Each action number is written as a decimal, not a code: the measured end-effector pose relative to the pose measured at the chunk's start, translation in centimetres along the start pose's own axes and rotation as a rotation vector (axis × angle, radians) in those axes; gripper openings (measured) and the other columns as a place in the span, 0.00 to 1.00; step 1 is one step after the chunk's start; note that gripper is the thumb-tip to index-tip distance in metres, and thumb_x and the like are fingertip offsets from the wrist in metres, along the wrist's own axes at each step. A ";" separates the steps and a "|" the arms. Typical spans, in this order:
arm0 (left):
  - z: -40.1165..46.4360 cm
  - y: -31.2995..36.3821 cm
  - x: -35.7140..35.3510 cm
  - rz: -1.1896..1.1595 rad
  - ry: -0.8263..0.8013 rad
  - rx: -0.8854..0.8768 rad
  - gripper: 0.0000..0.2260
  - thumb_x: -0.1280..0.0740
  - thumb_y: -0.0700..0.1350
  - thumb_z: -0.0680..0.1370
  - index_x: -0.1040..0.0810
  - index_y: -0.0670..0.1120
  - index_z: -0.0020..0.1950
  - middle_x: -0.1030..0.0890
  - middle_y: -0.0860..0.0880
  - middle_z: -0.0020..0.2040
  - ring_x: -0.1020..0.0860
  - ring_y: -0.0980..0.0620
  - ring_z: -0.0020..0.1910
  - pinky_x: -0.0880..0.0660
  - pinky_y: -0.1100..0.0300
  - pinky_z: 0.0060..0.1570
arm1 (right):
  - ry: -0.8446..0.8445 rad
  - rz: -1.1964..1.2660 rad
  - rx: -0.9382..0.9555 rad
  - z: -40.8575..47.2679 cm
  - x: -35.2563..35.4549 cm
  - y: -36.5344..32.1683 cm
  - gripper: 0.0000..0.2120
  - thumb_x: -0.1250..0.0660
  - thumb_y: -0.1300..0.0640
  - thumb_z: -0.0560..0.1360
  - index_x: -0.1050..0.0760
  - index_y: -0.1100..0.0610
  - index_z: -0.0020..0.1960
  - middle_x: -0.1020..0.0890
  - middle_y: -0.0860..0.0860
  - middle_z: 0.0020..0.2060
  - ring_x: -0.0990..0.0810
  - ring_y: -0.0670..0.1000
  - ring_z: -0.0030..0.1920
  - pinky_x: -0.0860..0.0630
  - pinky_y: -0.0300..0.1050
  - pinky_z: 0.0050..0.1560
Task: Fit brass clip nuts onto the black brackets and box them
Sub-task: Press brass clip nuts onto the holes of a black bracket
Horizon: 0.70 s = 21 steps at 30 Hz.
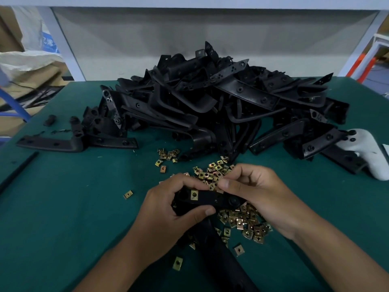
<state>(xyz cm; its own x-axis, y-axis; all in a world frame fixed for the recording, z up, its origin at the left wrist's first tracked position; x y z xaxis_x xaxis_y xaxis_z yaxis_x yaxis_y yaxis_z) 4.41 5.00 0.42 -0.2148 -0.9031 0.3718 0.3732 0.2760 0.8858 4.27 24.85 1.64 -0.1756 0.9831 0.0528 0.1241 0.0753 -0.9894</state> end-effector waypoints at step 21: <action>0.0 -0.1 0.1 0.008 0.014 0.014 0.12 0.27 0.62 0.71 0.21 0.64 0.53 0.17 0.60 0.49 0.16 0.56 0.45 0.19 0.57 0.43 | -0.103 -0.113 0.032 0.1 0.0 0.2 0.14 0.30 0.38 0.74 0.15 0.47 0.48 0.15 0.44 0.42 0.20 0.43 0.43 0.26 0.40 0.44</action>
<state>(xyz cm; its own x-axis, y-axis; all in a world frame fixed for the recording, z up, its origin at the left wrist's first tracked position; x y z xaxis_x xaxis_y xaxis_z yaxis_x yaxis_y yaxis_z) 4.33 4.89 0.40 -0.1993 -0.9055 0.3746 0.3616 0.2874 0.8869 4.24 24.83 1.44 -0.2859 0.9462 0.1517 0.0673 0.1778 -0.9818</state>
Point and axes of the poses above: each hand's wrist, its own z-axis towards the middle knuckle, its own x-axis out of the back of the hand, y = z × x, the point moved 4 cm from there along z, towards the middle knuckle
